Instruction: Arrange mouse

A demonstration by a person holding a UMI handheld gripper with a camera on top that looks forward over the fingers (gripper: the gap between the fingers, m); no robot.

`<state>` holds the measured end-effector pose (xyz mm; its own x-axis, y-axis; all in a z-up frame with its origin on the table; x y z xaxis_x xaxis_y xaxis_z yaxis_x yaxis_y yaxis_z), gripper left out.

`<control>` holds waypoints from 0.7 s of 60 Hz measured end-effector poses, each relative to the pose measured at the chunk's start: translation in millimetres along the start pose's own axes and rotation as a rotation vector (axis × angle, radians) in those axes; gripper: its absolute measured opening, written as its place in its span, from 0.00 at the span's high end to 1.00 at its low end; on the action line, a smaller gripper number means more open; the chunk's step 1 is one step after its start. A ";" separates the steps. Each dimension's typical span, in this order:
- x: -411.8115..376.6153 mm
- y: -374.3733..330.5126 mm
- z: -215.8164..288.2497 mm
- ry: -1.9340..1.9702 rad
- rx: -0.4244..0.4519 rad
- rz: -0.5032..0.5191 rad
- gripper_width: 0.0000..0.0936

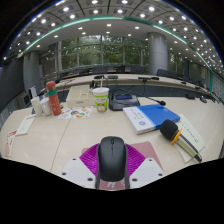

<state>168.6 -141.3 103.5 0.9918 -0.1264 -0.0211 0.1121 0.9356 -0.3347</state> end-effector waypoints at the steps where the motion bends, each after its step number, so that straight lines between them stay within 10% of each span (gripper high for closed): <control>1: 4.5 2.6 -8.7 0.002 -0.015 -0.002 0.65; 19: 29.3 20.3 -79.0 0.027 -0.131 0.013 0.48; 26: 29.2 4.1 -74.8 -0.006 -0.160 -0.015 0.07; 42: 10.8 -110.4 -22.4 -0.066 -0.098 -0.035 0.09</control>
<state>165.5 -253.4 119.2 0.9897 -0.1329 0.0533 0.1429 0.8939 -0.4250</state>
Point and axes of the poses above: the point between the fingertips, and its own axes, seen from behind it with the camera up: x to the right, z up, y forward, the way the camera looks, the point moved 5 cm from there along -y, backward, against the way the camera looks, and after that the axes turned 11 degrees about x, right-handed, at the moved point
